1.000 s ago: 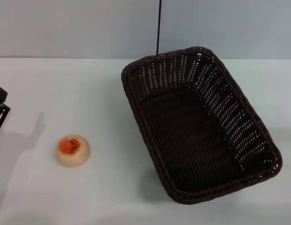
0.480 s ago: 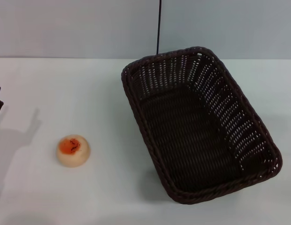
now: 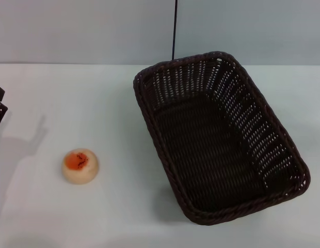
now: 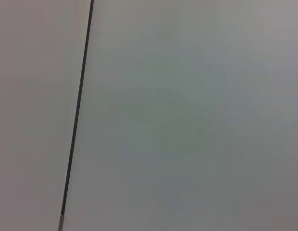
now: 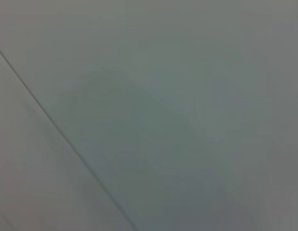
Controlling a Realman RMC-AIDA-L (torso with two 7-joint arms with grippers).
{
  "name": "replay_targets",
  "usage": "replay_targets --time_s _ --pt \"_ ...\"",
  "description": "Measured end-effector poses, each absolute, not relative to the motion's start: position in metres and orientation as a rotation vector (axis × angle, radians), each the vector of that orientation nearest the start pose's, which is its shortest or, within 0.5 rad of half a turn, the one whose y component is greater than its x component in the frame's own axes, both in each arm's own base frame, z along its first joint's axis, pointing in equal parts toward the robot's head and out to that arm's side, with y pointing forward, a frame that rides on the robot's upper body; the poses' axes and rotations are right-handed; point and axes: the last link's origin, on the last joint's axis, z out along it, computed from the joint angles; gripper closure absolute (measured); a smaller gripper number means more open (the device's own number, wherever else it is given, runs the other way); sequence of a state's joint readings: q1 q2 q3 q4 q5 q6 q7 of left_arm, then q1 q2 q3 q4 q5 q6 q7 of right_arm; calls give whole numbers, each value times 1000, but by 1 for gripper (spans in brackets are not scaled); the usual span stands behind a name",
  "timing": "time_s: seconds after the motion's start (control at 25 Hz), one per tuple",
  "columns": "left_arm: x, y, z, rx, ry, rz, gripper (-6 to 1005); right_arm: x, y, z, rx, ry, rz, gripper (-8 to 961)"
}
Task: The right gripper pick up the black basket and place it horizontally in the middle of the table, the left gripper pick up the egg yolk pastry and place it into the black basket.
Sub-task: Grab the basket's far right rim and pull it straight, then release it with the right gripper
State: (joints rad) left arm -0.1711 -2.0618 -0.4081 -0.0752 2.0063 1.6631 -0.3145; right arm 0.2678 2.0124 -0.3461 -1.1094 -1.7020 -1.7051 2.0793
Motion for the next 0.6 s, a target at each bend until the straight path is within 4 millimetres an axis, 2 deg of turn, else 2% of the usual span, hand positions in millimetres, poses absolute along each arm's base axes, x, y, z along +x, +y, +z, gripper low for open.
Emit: replay_targets --time_s 0.08,0.12,0.32,0.44,0.48,0.52,0.6 --pt "-356 213 14 -1536 -461 -917 159 290 291 192 -2079 1232 912 228" --pt "-356 213 14 -1536 -461 -917 159 290 291 192 -2079 1232 912 228" --pt "-357 214 14 -1539 -467 -909 160 267 314 198 -2193 1388 627 229" --pt "-358 214 13 -1542 -474 -900 161 255 329 195 -2240 1467 485 230" --pt "-358 214 13 -1543 -476 -897 161 248 339 190 -2263 1501 369 230" --pt "-358 214 12 -1543 -478 -895 161 248 339 190 -2263 1501 369 231" --pt "-358 215 12 -1544 -479 -894 162 240 349 181 -2302 1525 257 231"
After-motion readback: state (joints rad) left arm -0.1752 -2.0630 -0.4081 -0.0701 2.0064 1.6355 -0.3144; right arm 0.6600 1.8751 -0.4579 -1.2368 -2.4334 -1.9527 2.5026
